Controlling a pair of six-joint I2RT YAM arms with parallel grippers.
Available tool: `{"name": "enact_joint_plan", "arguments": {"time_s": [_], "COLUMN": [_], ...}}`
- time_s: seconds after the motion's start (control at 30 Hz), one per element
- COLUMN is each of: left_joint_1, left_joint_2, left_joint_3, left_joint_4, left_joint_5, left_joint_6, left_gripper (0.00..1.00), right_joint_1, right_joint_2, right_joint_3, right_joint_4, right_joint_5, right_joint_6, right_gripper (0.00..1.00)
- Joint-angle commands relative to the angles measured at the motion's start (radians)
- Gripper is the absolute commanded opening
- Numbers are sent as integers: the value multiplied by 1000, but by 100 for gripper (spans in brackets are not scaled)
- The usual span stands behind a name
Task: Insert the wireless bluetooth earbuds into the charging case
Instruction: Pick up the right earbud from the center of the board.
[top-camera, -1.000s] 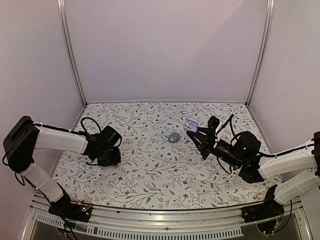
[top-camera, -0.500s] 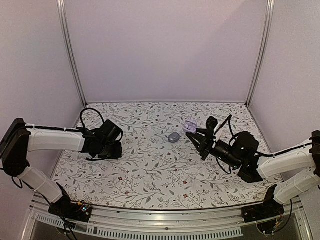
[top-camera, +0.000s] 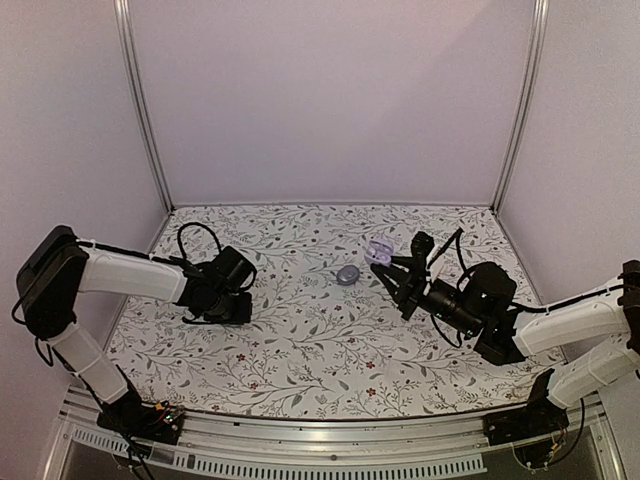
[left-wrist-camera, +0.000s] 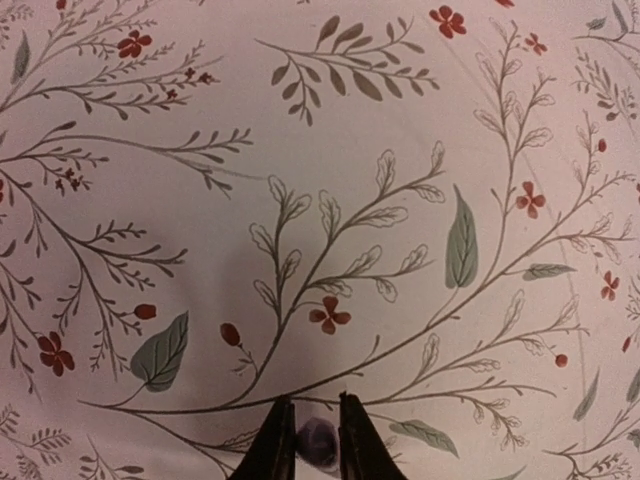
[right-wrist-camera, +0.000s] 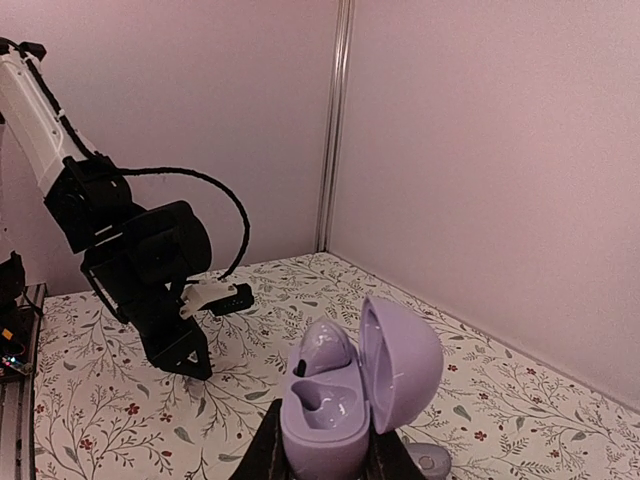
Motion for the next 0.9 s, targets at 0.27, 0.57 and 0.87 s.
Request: {"name": "enact_joint_plan", "arguments": {"time_s": [0.27,0.57,0.87], "left_joint_1": [-10,-10,-10], "left_joint_2": [26,64,112], "left_joint_3": [81,100,115], "left_joint_4": [-109,-160,-125], "left_joint_5": [26,21,40], "left_joint_6": [30,11,32], "left_gripper": [28,28,23], "right_joint_1": [-8,-8,-9], "right_joint_2": [-10,-10,-12], "right_joint_3": [18,22,25], "right_joint_4": [-5,-6,-8], "right_joint_5": [-6,-6,-6], "right_joint_6": [2,2,-1], "right_gripper": [0,0,0]}}
